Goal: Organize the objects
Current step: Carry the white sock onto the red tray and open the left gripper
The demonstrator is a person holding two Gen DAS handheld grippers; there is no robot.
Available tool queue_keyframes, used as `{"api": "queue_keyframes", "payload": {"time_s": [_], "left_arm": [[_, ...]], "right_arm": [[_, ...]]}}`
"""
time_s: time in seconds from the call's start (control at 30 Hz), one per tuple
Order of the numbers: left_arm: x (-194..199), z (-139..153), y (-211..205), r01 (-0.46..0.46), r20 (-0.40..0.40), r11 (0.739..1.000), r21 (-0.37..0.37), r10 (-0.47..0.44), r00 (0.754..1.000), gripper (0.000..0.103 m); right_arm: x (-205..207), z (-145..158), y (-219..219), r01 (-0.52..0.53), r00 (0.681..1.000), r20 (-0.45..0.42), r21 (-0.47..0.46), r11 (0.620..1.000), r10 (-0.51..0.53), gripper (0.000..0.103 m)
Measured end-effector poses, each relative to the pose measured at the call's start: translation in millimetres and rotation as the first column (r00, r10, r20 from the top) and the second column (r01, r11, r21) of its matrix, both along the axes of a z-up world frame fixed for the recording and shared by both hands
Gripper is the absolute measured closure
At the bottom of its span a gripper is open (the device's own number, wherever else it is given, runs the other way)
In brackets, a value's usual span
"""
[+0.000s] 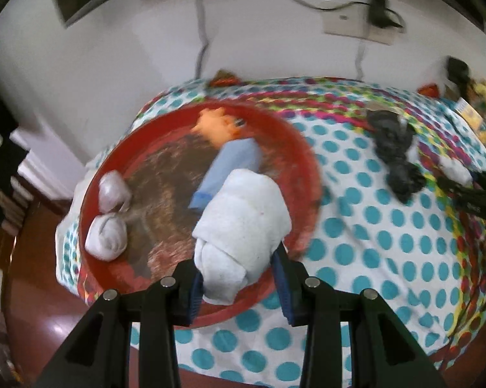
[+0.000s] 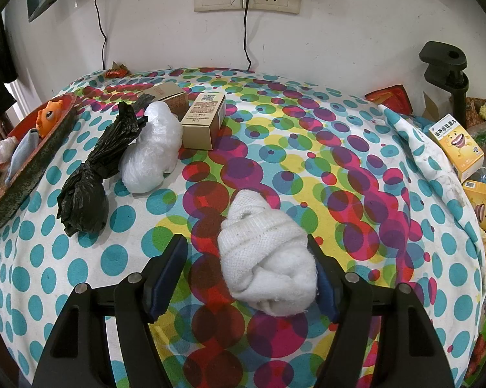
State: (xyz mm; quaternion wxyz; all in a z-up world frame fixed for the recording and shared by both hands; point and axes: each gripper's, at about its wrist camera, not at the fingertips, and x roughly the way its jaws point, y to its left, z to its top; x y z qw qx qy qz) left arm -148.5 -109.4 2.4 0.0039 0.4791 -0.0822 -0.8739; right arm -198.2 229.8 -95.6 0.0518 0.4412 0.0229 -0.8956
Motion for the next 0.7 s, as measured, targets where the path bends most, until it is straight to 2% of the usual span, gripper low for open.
{"api": "queue_keyframes", "payload": {"time_s": [0.17, 0.37, 0.7], "left_arm": [[-6.5, -6.4, -28.0, -0.049, 0.014, 0.999, -0.017, 0.05, 0.999, 0.065], [-14.4, -18.8, -57.2, -0.104, 0.056, 0.995, 0.006, 0.103, 0.993, 0.065], [-23.3, -40.5, -80.8, -0.154, 0.116, 0.988, 0.027, 0.15, 0.982, 0.065]], "right_arm": [[0.1, -0.1, 0.1, 0.001, 1.0, 0.0, 0.001, 1.0, -0.001, 0.034], [-0.5, -0.6, -0.7, 0.002, 1.0, 0.0, 0.002, 1.0, -0.002, 0.034], [-2.1, 0.2, 0.6, 0.004, 1.0, 0.001, 0.004, 1.0, -0.004, 0.032]]}}
